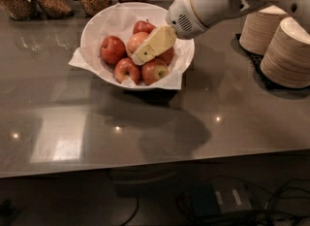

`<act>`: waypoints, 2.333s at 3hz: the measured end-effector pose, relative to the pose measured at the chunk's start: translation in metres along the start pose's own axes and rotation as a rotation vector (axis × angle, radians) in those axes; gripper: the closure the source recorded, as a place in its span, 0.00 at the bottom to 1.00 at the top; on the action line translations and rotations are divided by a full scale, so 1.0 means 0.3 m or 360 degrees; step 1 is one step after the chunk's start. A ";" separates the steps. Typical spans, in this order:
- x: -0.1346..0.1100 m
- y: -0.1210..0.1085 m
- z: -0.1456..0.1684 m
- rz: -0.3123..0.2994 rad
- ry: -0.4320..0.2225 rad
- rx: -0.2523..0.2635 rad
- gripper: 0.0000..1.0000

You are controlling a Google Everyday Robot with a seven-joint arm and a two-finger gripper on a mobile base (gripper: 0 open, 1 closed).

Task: Pick apple from white bowl

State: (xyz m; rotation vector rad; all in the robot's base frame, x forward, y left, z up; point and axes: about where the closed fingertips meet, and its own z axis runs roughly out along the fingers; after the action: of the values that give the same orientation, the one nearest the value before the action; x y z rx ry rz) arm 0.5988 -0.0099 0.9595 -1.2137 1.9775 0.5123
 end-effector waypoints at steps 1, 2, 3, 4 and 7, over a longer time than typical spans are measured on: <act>-0.021 0.022 0.034 0.0040 -0.0074 0.0012 0.19; -0.035 0.027 0.064 0.0045 -0.0111 0.0022 0.24; -0.040 0.019 0.088 0.0026 -0.0120 0.0038 0.21; -0.029 0.004 0.117 0.0002 -0.0103 0.0062 0.24; 0.018 -0.052 0.200 -0.0031 -0.0041 0.0121 0.33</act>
Offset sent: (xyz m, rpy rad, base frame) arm 0.0097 0.0299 -0.0097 0.0959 -0.0347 -0.0398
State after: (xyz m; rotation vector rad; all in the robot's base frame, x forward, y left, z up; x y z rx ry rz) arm 0.6342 0.0194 0.9177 -1.1728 1.9438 0.4369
